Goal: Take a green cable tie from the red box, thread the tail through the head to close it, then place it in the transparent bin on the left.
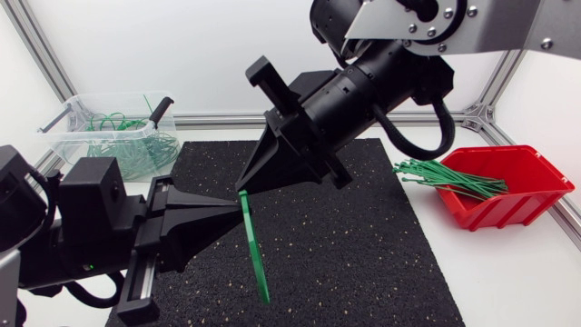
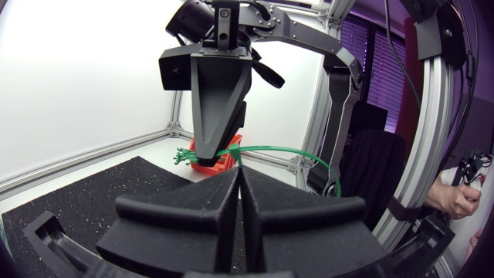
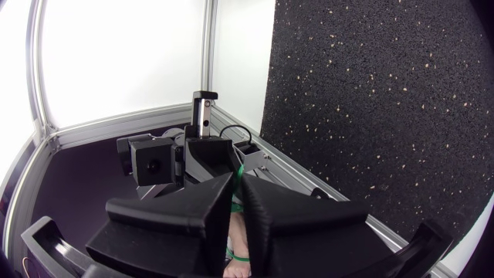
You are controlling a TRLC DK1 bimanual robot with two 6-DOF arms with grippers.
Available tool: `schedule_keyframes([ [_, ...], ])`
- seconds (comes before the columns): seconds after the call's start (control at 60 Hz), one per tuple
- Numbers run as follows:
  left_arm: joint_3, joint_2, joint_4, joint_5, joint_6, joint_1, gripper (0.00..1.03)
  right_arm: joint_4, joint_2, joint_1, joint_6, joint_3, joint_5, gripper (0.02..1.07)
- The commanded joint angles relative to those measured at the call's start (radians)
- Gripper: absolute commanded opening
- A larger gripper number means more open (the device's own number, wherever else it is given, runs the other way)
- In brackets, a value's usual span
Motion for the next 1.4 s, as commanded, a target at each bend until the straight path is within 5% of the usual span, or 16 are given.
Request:
schedule_keyframes([
  [0.0, 0.020, 0.005, 0.022, -0.004, 0.019, -0.011, 0.03, -0.002, -0.015, 0.009, -0.012, 0.016, 0.021, 0.08],
  [0.6, 0.023, -0.027, -0.010, -0.036, 0.020, -0.120, 0.03, 0.035, 0.088, 0.023, 0.021, 0.077, 0.111, 0.08],
  [0.817, 0.038, -0.029, -0.027, -0.044, 0.036, -0.080, 0.03, 0.035, 0.044, 0.043, 0.022, 0.071, 0.119, 0.08],
  [0.933, 0.080, -0.001, -0.097, -0.032, 0.079, 0.060, 0.03, 0.041, 0.017, 0.032, -0.001, 0.069, 0.165, 0.44],
  [1.033, 0.153, 0.083, -0.203, 0.034, 0.137, 0.198, 0.03, 0.000, 0.036, 0.038, -0.070, 0.063, 0.309, 0.76],
  [1.133, 0.276, 0.189, -0.467, 0.046, 0.307, 0.301, 0.03, -0.048, 0.060, 0.055, -0.150, 0.043, 0.478, 1.00],
  [1.25, 0.357, 0.263, -0.617, -0.003, 0.430, 0.394, 0.03, -0.065, 0.082, 0.049, -0.205, 0.016, 0.618, 1.02],
  [1.383, 0.445, 0.350, -0.659, -0.167, 0.517, 0.492, 0.03, -0.074, 0.079, 0.014, -0.242, -0.001, 0.759, 1.02],
])
